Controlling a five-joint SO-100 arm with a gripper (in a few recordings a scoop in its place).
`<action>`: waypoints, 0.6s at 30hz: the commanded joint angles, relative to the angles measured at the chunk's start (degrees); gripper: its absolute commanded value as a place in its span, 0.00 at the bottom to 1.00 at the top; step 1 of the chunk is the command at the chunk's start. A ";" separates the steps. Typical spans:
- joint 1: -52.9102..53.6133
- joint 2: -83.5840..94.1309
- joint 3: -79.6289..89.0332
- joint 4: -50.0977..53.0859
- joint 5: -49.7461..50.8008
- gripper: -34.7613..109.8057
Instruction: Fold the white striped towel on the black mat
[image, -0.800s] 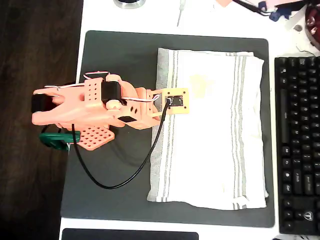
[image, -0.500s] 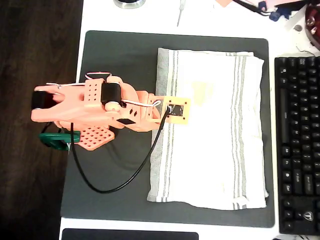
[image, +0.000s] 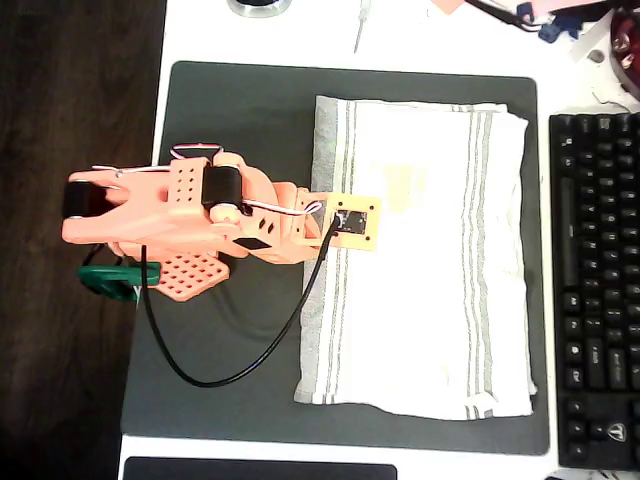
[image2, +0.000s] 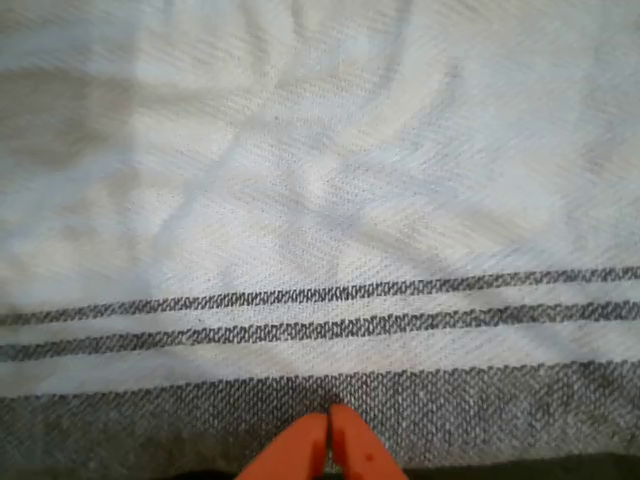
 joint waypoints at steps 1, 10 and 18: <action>-0.97 1.32 1.23 -1.67 0.18 0.24; -3.43 -8.26 -2.90 -11.25 -1.58 0.24; -12.74 -28.04 -21.45 -13.27 2.72 0.24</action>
